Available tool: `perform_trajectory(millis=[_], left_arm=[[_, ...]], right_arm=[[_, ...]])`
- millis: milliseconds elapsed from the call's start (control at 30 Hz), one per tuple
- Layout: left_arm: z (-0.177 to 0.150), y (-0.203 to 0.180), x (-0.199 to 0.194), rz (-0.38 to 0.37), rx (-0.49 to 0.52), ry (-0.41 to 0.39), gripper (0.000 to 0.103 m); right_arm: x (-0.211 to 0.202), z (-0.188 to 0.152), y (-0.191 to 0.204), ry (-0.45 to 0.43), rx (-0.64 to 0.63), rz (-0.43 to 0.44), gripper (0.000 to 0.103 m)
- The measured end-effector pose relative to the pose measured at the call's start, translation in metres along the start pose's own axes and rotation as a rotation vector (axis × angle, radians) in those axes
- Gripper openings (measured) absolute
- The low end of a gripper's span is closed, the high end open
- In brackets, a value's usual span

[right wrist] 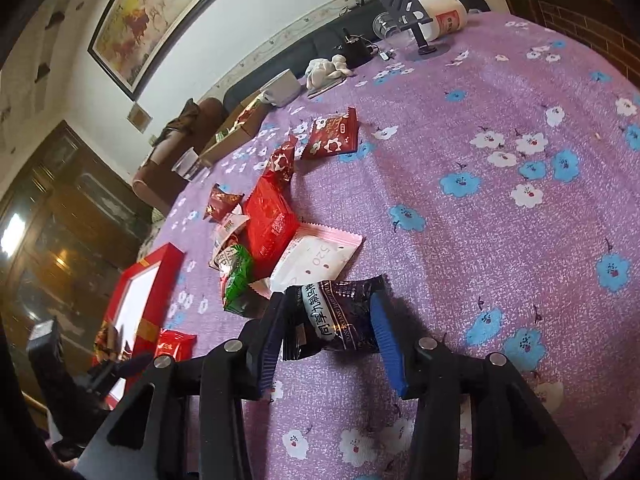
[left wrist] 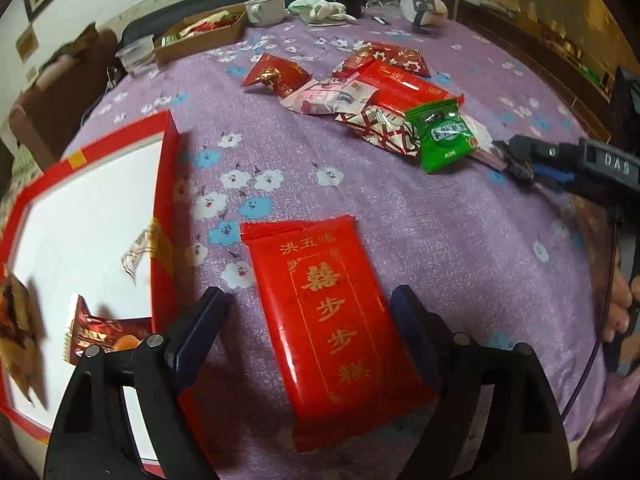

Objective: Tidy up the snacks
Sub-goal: 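Close left gripper on the long red packet while right gripper grasps black packet, then carry the red packet and black packet over the white tray with both grippers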

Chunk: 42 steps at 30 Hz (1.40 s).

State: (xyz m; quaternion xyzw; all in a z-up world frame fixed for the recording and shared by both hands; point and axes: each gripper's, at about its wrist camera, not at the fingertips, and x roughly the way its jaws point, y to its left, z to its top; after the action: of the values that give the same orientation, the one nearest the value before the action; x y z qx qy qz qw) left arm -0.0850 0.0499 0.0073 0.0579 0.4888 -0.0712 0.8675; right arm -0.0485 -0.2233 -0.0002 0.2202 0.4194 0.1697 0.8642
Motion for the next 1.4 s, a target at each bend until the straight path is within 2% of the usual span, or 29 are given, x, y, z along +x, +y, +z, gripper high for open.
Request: perform_trajectory(millis=[100,167,200,267,333,400,467,500,533,700,1000,1033,1100,1167,1200,1233,1300,1400], left_arm=[[-0.004,-0.001,-0.001,-0.013,0.006,-0.033,0.084],[-0.009,-0.004,-0.004,-0.023,0.013,-0.062,0.073],[-0.010,-0.006,-0.006,-0.029,0.024,-0.070,0.069],[-0.011,-0.008,-0.009,-0.043,0.043,-0.076,0.053],[-0.011,-0.008,-0.011,-0.057,0.061,-0.078,0.048],[-0.014,-0.007,-0.013,-0.074,0.064,-0.080,0.048],[-0.018,-0.006,-0.017,-0.106,0.055,-0.089,0.047],[-0.020,-0.006,-0.018,-0.113,0.058,-0.090,0.047],[-0.022,-0.006,-0.020,-0.118,0.064,-0.092,0.047],[-0.030,-0.004,-0.031,-0.161,0.046,-0.109,0.047],[-0.037,0.006,-0.066,-0.183,0.037,-0.194,0.048],[-0.037,0.008,-0.068,-0.184,0.032,-0.200,0.048],[-0.038,0.011,-0.073,-0.187,0.028,-0.215,0.048],[-0.039,0.013,-0.077,-0.191,0.026,-0.224,0.048],[-0.040,0.015,-0.079,-0.192,0.025,-0.228,0.048],[-0.041,0.016,-0.081,-0.194,0.023,-0.235,0.048],[-0.040,0.018,-0.082,-0.199,0.019,-0.239,0.048],[-0.041,0.022,-0.084,-0.204,0.011,-0.246,0.048]], right_arm=[[0.001,0.000,0.003,0.006,-0.011,0.004,0.046],[0.002,0.000,0.007,0.010,-0.025,-0.017,0.045],[0.003,-0.001,0.012,0.015,-0.047,-0.051,0.043],[0.006,-0.002,0.023,0.023,-0.105,-0.117,0.043],[0.010,-0.007,0.040,0.029,-0.190,-0.213,0.041],[0.012,-0.012,0.052,0.023,-0.252,-0.273,0.037],[0.011,-0.014,0.055,0.016,-0.255,-0.287,0.035],[0.009,-0.016,0.055,0.011,-0.247,-0.285,0.032],[0.006,-0.017,0.054,0.009,-0.240,-0.279,0.023],[-0.010,-0.021,0.045,0.018,-0.171,-0.223,0.012],[-0.034,-0.032,0.037,0.007,-0.100,-0.178,0.009],[-0.036,-0.032,0.038,0.001,-0.102,-0.182,0.014],[-0.039,-0.030,0.044,-0.015,-0.113,-0.194,0.016],[-0.037,-0.027,0.051,-0.022,-0.130,-0.217,0.041],[-0.034,-0.026,0.053,-0.020,-0.132,-0.230,0.060],[-0.030,-0.024,0.056,-0.019,-0.135,-0.261,0.067],[-0.020,-0.020,0.063,-0.013,-0.167,-0.335,0.068],[-0.002,-0.018,0.072,0.009,-0.239,-0.386,0.067]])
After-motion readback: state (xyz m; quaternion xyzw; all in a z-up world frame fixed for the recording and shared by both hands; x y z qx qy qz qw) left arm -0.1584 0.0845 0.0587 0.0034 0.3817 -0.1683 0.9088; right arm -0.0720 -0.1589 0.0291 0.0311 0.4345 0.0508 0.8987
